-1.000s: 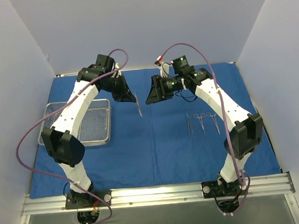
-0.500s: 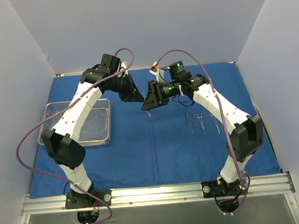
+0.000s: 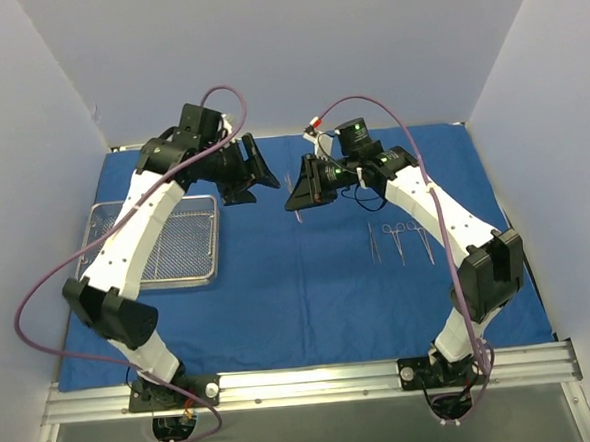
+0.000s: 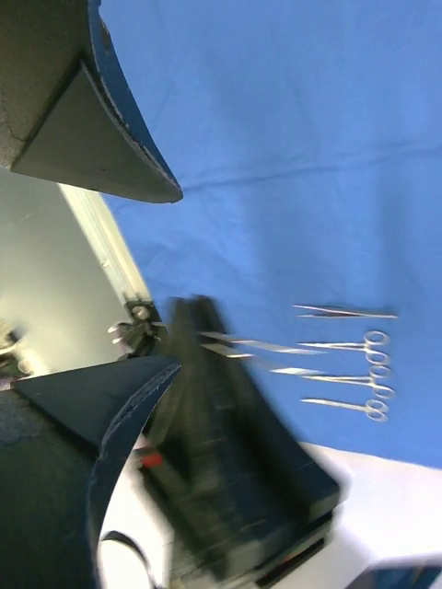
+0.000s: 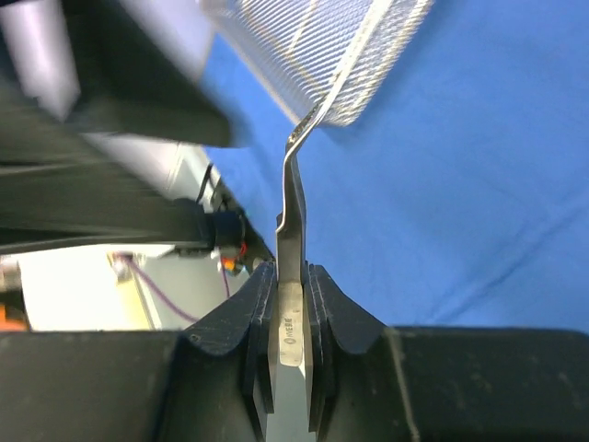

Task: Open and lay out the surgical kit
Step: Place the medical item in the surgical kit.

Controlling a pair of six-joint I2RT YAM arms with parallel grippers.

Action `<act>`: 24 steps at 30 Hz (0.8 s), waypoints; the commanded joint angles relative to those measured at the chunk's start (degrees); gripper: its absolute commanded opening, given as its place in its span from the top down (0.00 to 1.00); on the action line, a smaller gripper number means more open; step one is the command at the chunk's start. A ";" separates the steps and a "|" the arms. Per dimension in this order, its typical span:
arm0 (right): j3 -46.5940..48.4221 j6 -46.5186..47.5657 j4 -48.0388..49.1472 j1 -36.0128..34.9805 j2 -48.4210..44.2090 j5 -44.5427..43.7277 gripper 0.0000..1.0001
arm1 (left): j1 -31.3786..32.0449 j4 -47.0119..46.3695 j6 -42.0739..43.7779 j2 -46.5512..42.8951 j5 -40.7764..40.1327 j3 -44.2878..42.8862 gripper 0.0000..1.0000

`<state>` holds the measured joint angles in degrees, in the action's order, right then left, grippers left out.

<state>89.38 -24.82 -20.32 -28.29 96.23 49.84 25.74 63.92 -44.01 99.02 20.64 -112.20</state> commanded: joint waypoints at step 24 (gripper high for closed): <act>18.63 -29.76 -6.75 0.96 5.38 -21.46 0.99 | 9.42 -8.46 12.72 -2.08 -14.14 -6.19 0.53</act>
<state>106.08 -51.92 -26.17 -26.70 102.76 29.30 34.83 56.75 -33.52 96.36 8.80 -115.02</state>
